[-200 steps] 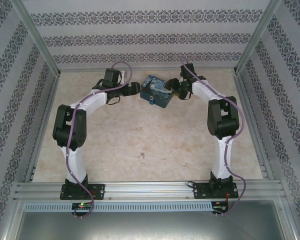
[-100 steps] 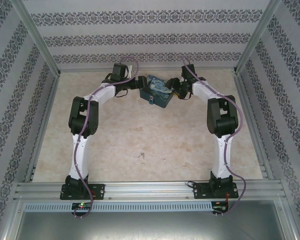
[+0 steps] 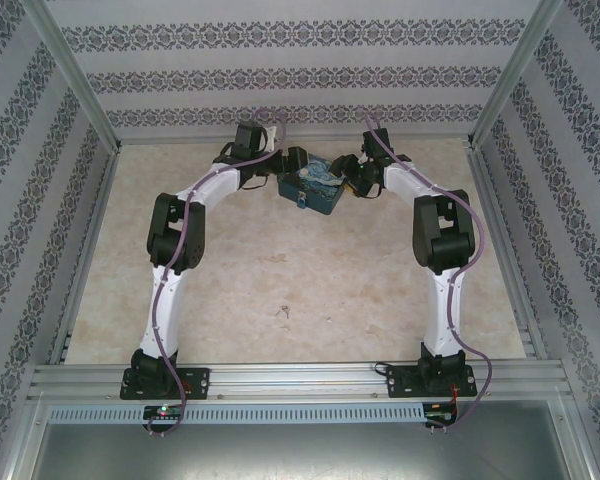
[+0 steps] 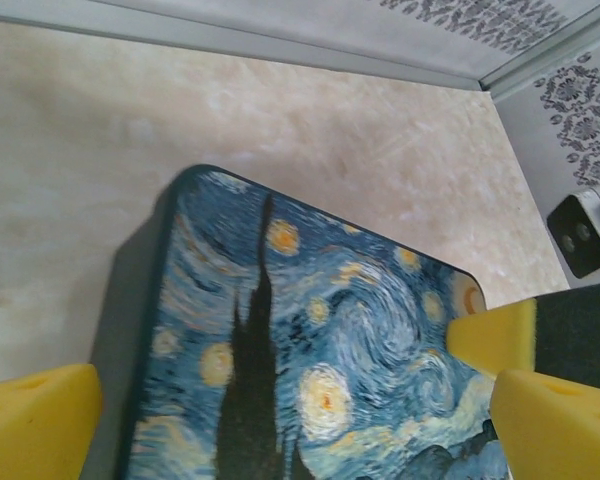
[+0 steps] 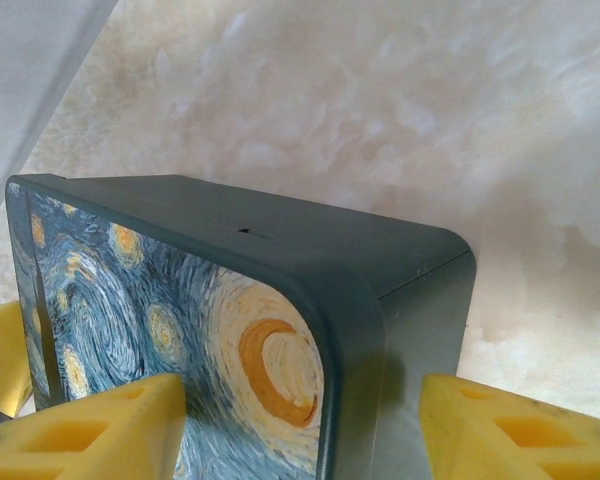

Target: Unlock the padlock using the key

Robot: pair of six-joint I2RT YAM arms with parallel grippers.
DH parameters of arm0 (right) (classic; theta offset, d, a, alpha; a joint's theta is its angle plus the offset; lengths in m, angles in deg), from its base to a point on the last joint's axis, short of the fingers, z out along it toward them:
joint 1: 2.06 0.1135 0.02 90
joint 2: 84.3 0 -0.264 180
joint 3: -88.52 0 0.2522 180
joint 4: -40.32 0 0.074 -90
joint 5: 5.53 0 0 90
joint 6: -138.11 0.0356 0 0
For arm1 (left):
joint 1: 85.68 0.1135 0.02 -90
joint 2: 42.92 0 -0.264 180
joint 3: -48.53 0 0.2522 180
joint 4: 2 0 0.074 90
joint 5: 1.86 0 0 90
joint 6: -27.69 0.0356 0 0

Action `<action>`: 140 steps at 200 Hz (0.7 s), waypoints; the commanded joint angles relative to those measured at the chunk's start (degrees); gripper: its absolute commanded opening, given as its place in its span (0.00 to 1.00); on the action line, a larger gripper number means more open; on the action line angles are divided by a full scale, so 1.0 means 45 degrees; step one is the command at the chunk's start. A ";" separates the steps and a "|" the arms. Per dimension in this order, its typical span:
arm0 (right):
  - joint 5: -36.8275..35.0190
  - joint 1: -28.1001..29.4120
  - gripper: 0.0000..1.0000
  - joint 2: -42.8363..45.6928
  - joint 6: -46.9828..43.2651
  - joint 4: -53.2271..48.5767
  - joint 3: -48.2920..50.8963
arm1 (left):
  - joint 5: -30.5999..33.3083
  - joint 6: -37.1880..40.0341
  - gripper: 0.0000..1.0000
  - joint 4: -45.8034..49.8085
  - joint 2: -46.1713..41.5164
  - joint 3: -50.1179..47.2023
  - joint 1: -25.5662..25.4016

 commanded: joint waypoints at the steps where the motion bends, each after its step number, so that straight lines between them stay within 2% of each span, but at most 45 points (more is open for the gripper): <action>1: 0.0432 0.0222 0.63 -0.0325 -0.0006 -0.0260 -0.0319 | -0.0577 -0.0302 1.00 -0.0384 -0.0001 -0.0282 -0.0208; 46: 0.0650 0.0540 0.63 -0.0049 -0.0161 -0.0429 -0.0091 | -0.0623 -0.0534 1.00 -0.1200 -0.1139 -0.2109 -0.0367; 140: 0.0457 0.1649 0.66 0.1950 -0.0303 -0.0111 0.2453 | 0.0281 -0.1903 1.00 -0.4013 -0.5095 -0.8611 -0.0882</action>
